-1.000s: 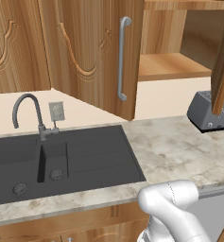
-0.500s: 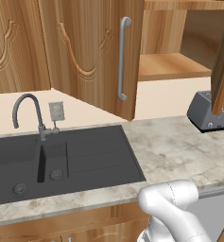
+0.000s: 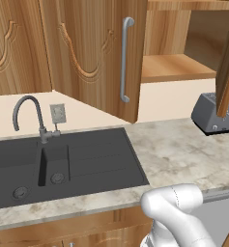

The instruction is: Close all open cabinet doors.

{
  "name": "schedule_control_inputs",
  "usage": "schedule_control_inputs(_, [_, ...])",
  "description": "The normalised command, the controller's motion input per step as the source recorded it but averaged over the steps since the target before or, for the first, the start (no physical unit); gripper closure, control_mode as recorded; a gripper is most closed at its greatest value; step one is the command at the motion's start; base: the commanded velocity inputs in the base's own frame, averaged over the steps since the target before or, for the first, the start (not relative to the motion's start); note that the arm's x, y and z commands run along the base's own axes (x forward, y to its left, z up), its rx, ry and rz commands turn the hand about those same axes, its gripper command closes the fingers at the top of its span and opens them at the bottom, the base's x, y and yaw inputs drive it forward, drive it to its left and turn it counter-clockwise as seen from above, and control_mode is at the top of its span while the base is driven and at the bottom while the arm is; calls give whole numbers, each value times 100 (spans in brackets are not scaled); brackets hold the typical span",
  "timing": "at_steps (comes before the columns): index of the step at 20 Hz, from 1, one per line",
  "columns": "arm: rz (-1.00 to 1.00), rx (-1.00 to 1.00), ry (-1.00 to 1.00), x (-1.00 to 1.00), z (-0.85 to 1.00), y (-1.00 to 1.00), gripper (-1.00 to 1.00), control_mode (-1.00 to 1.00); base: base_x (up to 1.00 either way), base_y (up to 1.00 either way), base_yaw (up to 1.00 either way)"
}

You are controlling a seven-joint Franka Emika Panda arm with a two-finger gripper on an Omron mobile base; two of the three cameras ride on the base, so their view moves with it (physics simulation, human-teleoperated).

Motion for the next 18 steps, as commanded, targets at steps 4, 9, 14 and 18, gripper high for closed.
schedule_control_inputs(4, [0, 0, 0, 36, 0, 0, -100, -100, 0, 0, 0])
schedule_control_inputs(9, [0, 0, 0, 39, -1, 0, -100, -100, 0, 0, 0])
schedule_control_inputs(14, [0, 0, 0, 38, -2, 0, -100, -100, 0, 0, 0])
schedule_control_inputs(18, [0, 0, 0, 24, -5, 0, -100, -100, 0, 0, 0])
